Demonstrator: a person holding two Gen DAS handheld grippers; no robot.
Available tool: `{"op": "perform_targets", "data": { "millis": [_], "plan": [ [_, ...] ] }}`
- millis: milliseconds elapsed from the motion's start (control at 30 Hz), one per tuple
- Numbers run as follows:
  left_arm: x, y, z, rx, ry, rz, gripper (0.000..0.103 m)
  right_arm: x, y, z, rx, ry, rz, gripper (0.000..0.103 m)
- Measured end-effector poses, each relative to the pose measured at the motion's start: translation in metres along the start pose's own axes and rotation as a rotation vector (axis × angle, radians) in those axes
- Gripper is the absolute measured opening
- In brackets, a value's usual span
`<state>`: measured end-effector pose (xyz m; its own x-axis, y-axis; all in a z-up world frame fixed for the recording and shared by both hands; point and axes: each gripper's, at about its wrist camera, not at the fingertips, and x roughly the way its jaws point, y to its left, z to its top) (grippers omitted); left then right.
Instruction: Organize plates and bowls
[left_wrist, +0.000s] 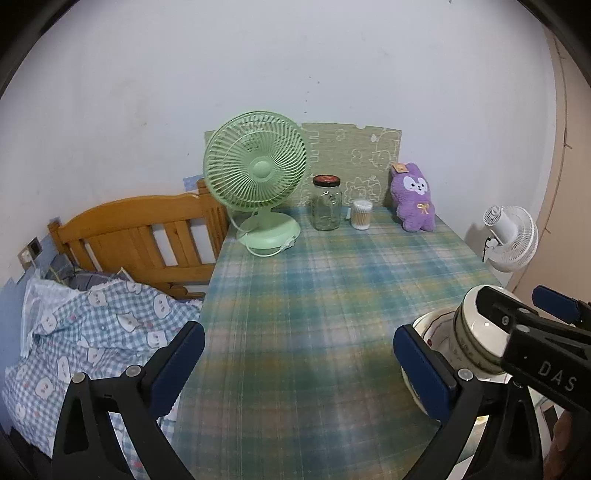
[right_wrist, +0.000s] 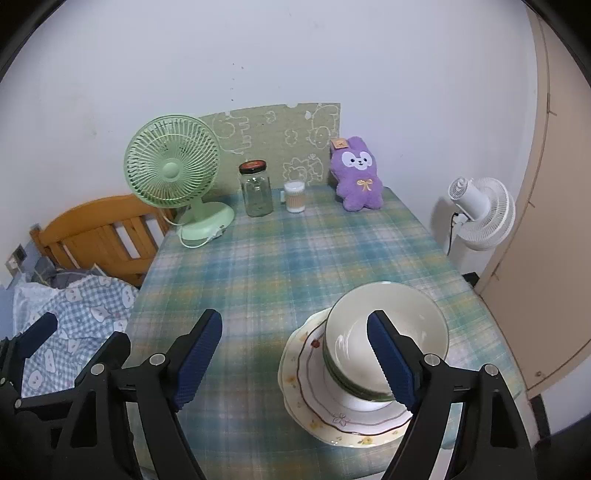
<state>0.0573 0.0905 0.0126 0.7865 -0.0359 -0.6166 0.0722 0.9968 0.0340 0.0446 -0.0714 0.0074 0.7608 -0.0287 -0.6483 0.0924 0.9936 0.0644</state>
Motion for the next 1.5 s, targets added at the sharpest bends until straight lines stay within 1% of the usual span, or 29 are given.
{"op": "perform_targets", "data": {
  "millis": [100, 233, 367, 500, 633, 800, 933, 1300, 1500],
  "plan": [
    [-0.002, 0.001, -0.016, -0.016, -0.010, 0.015, 0.103, 0.000, -0.004, -0.013, -0.006, -0.018, -0.004, 0.083],
    [-0.013, 0.000, -0.033, -0.047, -0.042, 0.030, 0.103, -0.004, -0.013, -0.031, -0.017, -0.045, 0.001, 0.084],
    [-0.020, -0.004, -0.049, -0.057, -0.075, 0.036, 0.103, -0.013, -0.022, -0.049, -0.024, -0.095, 0.007, 0.090],
    [-0.026, -0.007, -0.062, -0.067, -0.093, 0.024, 0.103, -0.017, -0.027, -0.064, -0.028, -0.121, 0.011, 0.091],
    [-0.028, -0.009, -0.067, -0.063, -0.097, 0.016, 0.103, -0.018, -0.032, -0.073, -0.016, -0.133, 0.010, 0.091],
    [-0.031, -0.012, -0.065, -0.053, -0.112, 0.013, 0.103, -0.020, -0.035, -0.073, -0.017, -0.143, 0.009, 0.091],
    [-0.033, -0.011, -0.061, -0.064, -0.123, 0.014, 0.103, -0.023, -0.035, -0.069, -0.014, -0.155, 0.010, 0.091],
    [-0.037, -0.014, -0.055, -0.064, -0.142, 0.020, 0.103, -0.022, -0.036, -0.063, -0.006, -0.154, 0.015, 0.091],
    [-0.034, -0.017, -0.055, -0.068, -0.125, 0.011, 0.103, -0.023, -0.037, -0.064, -0.017, -0.156, 0.009, 0.091]
  ]
}}
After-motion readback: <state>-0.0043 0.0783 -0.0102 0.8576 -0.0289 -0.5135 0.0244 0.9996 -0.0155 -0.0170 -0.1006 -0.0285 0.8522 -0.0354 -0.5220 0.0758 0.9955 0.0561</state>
